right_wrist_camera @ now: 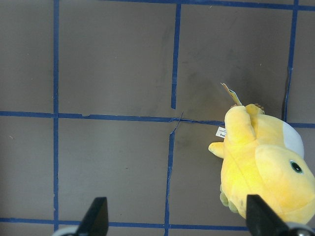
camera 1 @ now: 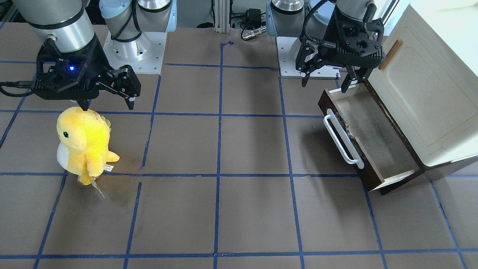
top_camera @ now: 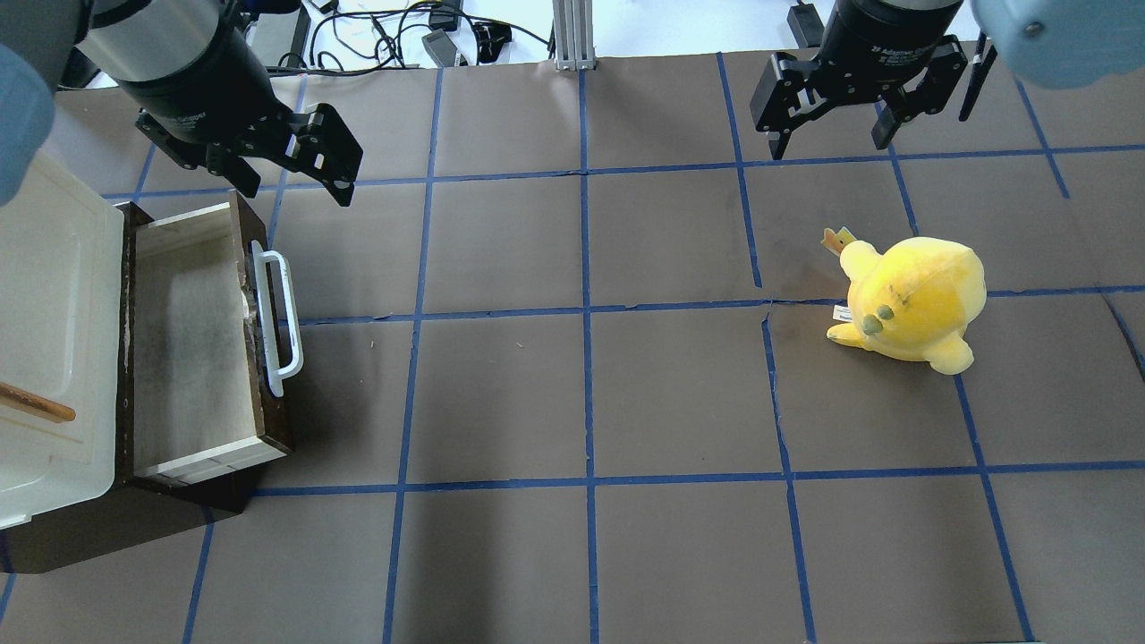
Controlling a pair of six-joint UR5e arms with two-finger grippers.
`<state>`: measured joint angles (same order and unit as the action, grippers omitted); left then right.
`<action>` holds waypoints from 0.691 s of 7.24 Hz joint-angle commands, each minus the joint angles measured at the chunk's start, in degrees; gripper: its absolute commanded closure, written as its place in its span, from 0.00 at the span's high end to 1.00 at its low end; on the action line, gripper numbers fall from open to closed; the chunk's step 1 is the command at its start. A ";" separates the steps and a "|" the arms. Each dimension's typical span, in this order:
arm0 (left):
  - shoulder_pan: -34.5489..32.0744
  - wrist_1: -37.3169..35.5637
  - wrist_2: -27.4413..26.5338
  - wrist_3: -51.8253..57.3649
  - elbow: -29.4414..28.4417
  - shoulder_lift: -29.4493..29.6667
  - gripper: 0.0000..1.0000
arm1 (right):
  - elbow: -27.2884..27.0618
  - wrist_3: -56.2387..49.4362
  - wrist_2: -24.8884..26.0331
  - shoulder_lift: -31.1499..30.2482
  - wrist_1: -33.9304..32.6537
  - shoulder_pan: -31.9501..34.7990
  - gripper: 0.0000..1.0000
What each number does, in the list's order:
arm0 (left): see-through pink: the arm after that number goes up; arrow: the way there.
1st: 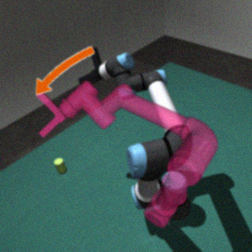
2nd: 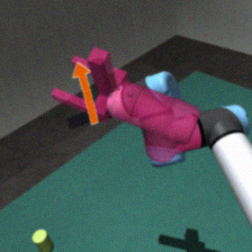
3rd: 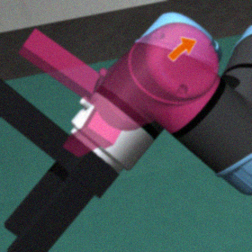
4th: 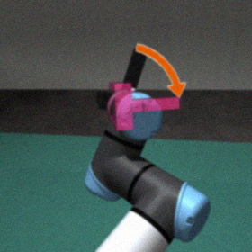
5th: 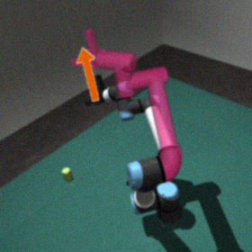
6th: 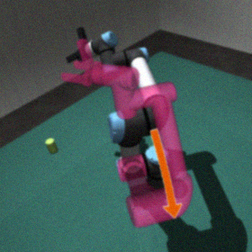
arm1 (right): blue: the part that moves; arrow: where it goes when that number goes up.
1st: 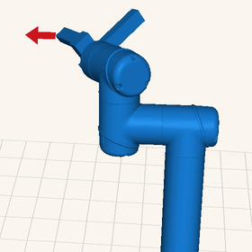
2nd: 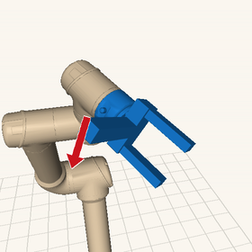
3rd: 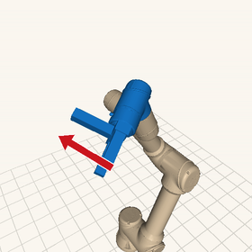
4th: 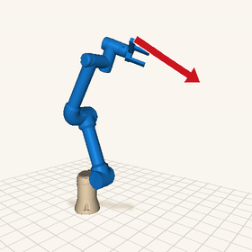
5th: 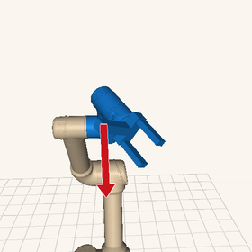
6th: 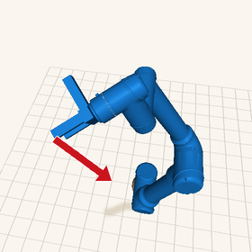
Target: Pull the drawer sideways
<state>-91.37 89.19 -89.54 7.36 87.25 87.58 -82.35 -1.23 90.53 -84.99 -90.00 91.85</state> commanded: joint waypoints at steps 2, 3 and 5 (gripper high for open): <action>0.06 -1.65 -0.02 -0.06 0.29 -0.04 0.93 | 0.00 0.00 0.00 0.00 0.00 0.00 1.00; 0.14 -1.73 -0.02 0.02 0.38 -0.04 0.98 | 0.00 0.00 0.00 0.00 0.00 0.00 1.00; 0.23 -1.47 0.07 -0.24 0.29 -0.13 1.00 | 0.00 -0.09 0.00 0.00 0.00 0.00 1.00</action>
<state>-91.18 87.60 -89.50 7.23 87.55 87.49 -82.35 -1.25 90.53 -84.99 -90.00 91.85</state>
